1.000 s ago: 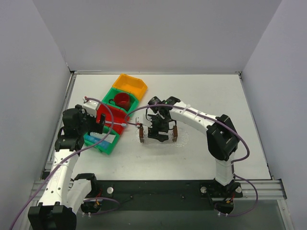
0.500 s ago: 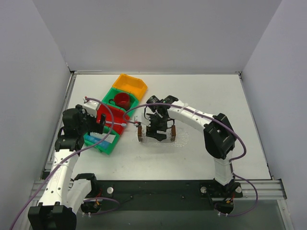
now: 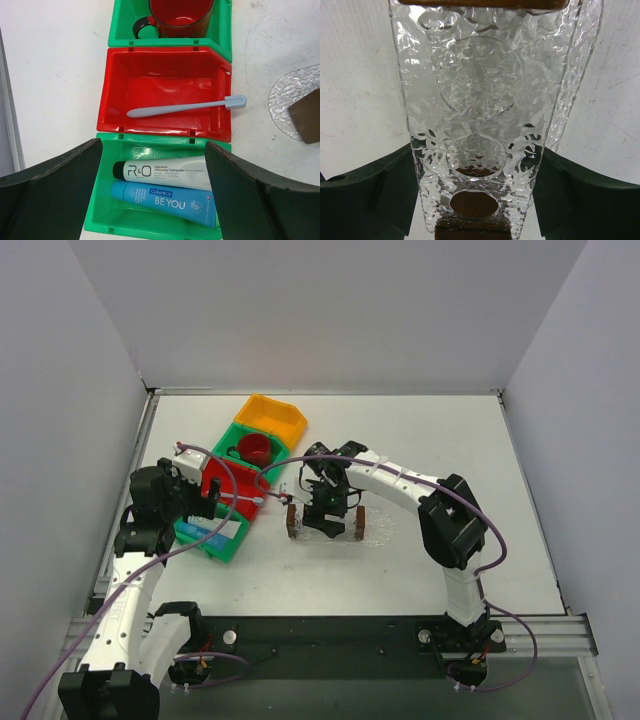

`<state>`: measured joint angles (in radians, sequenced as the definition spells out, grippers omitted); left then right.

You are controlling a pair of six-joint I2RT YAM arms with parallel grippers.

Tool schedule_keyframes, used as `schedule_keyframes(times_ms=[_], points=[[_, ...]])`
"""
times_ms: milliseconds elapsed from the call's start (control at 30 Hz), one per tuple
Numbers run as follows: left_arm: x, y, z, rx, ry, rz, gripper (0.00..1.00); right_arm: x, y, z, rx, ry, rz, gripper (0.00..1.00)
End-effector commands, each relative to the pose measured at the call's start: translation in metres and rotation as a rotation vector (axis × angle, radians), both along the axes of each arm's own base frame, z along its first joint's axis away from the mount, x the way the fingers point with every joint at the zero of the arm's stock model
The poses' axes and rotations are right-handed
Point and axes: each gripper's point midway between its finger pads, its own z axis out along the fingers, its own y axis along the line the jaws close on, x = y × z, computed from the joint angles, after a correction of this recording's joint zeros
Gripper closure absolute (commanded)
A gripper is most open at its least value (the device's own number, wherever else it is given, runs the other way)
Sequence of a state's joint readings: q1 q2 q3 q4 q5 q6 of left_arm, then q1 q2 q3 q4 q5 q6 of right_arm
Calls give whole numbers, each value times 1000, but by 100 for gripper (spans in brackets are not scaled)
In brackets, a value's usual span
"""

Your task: Prepare toiletry sets of a toothbrush and toothpaste on the tray

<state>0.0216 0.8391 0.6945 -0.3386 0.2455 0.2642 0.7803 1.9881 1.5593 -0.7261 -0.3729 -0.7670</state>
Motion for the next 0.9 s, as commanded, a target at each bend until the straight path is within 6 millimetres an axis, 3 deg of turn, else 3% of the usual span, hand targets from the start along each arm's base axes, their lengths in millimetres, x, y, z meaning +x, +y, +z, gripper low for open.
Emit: schedule_keyframes(times_ms=[0, 867], points=[[8, -2, 31, -11, -102, -15, 5, -4, 6, 10, 32, 24, -16, 73], [6, -5, 28, -14, -99, -30, 5, 2, 5, 0, 33, -4, -65, 73]])
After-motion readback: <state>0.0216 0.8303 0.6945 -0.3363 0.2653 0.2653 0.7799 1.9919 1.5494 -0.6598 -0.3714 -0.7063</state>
